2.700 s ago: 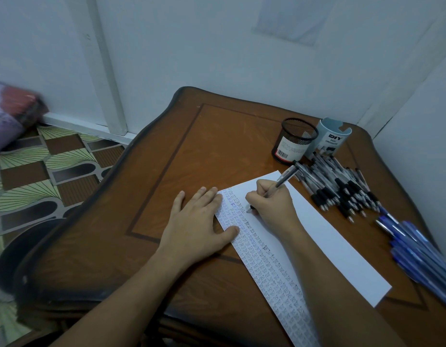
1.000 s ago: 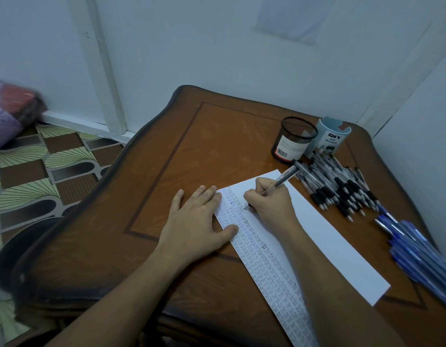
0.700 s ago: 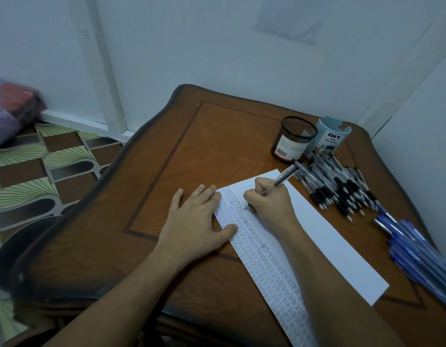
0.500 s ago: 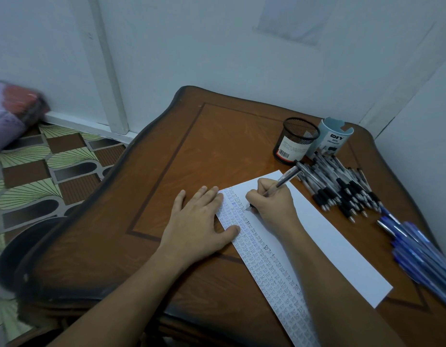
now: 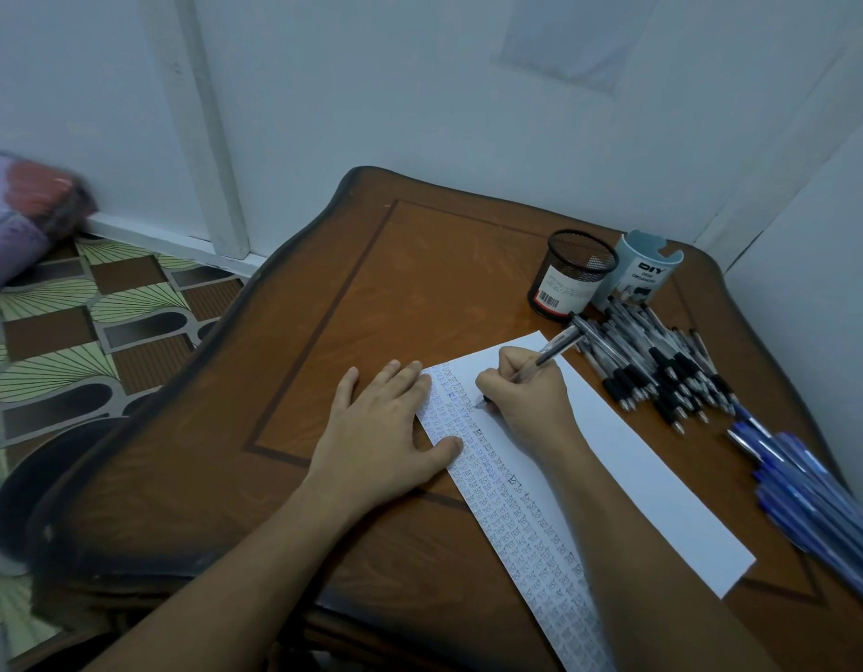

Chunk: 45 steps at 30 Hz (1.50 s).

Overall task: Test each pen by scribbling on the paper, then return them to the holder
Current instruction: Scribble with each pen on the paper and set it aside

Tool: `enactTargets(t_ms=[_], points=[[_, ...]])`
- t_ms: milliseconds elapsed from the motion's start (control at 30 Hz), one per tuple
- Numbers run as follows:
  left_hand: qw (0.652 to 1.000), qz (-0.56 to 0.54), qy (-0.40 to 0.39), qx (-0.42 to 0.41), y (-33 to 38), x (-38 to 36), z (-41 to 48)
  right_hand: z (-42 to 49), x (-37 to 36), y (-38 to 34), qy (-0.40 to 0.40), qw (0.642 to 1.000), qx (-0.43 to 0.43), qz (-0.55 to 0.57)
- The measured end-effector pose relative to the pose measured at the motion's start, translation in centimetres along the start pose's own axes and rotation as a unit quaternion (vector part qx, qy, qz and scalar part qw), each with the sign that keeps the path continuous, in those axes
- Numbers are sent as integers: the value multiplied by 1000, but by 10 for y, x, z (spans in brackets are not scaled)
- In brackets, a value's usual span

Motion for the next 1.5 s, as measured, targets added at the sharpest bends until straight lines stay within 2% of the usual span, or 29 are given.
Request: enactTargets(t_ms=[933, 1100, 1300, 1400, 1500], points=[[1000, -3, -1, 0, -1, -1, -1, 0, -1, 0, -23, 1000, -7, 11], [1000, 2, -11, 0, 0, 0, -1, 8, 14, 9, 29, 992, -51, 112], [1000, 7, -29, 6, 2, 0, -4, 10, 15, 8, 22, 968, -123, 218], [999, 9, -41, 1, 4, -1, -5, 10, 18, 6, 5, 972, -152, 177], [999, 14, -47, -2, 4, -1, -6, 3, 18, -5, -47, 980, -148, 126]])
Point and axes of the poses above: each hand's wrist, its own z-axis towards the middle knuckle, its own x-axis out of the back of the hand, y = z × x, the point moved 9 cm from there along z, towards the middle knuckle, and after that the axes turned 2 degrees about -x, right-handed, at the moved point
